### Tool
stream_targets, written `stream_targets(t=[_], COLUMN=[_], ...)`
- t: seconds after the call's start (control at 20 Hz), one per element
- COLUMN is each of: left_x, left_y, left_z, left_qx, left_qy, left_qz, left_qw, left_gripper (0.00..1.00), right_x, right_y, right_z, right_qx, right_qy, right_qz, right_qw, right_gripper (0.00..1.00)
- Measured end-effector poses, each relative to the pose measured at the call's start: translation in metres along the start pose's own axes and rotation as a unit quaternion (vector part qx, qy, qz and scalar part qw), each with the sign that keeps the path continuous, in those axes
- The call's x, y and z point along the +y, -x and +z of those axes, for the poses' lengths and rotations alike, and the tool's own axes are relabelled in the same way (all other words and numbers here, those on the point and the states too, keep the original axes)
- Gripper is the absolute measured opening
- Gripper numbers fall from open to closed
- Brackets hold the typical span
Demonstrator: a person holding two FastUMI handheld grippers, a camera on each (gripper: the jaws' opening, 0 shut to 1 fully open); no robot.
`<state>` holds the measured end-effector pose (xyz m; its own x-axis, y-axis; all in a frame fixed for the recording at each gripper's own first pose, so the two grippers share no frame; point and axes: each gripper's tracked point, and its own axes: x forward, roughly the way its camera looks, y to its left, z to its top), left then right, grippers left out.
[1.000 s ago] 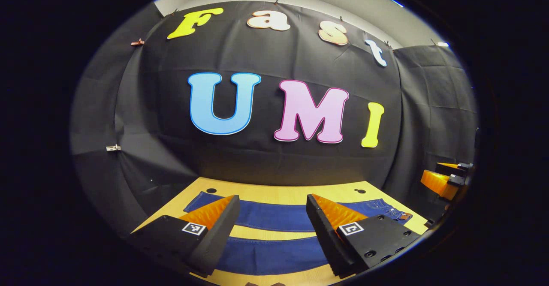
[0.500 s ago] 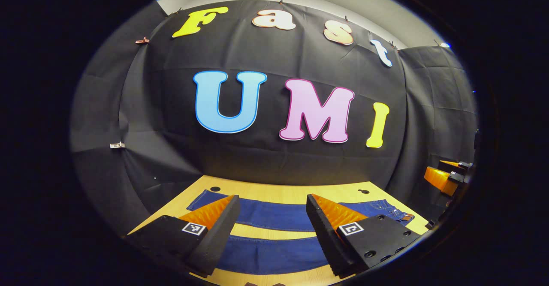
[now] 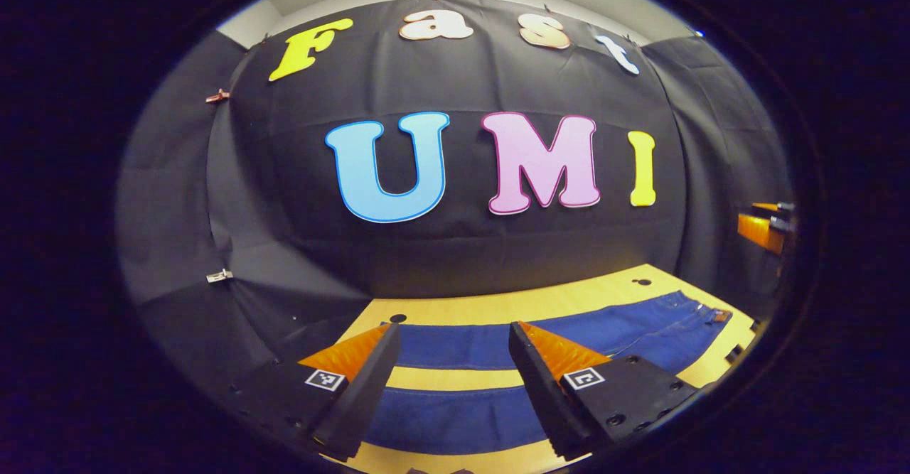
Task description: Grasp the waist and the cuffs of the jeans and fold them to make the two legs overlap; first hold the waist and fold one-third of the jeans toward the cuffs, then hold the cuffs and fold the remaining one-third in the same direction to finish folding.
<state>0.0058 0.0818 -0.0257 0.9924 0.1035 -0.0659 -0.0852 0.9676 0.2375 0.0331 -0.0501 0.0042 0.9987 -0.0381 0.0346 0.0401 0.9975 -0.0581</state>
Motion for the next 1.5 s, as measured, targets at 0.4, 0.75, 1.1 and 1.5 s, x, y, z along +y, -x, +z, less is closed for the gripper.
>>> stream_targets(t=[0.4, 0.75, 1.1, 1.5], left_x=[0.097, 0.147, 0.195, 0.178], left_y=[0.003, 0.003, -0.009, -0.052], left_z=[-0.111, -0.232, -0.320, -0.324], left_qx=[0.132, 0.231, 0.300, 0.299], left_qy=[-0.203, -0.404, -0.554, -0.571], left_qz=[-0.028, -0.149, -0.226, -0.270], left_qw=[0.970, 0.872, 0.743, 0.715], left_gripper=[0.98, 0.98, 0.98, 0.84], right_x=[-0.033, -0.069, -0.130, -0.194], right_y=[-0.015, -0.009, 0.013, 0.039], right_z=[0.006, -0.015, -0.050, -0.103], right_qx=[0.009, 0.041, 0.087, 0.146], right_qy=[0.074, 0.153, 0.230, 0.300], right_qz=[-0.019, -0.047, -0.083, -0.116], right_qw=[0.997, 0.986, 0.966, 0.935], right_gripper=[0.96, 0.96, 0.96, 0.96])
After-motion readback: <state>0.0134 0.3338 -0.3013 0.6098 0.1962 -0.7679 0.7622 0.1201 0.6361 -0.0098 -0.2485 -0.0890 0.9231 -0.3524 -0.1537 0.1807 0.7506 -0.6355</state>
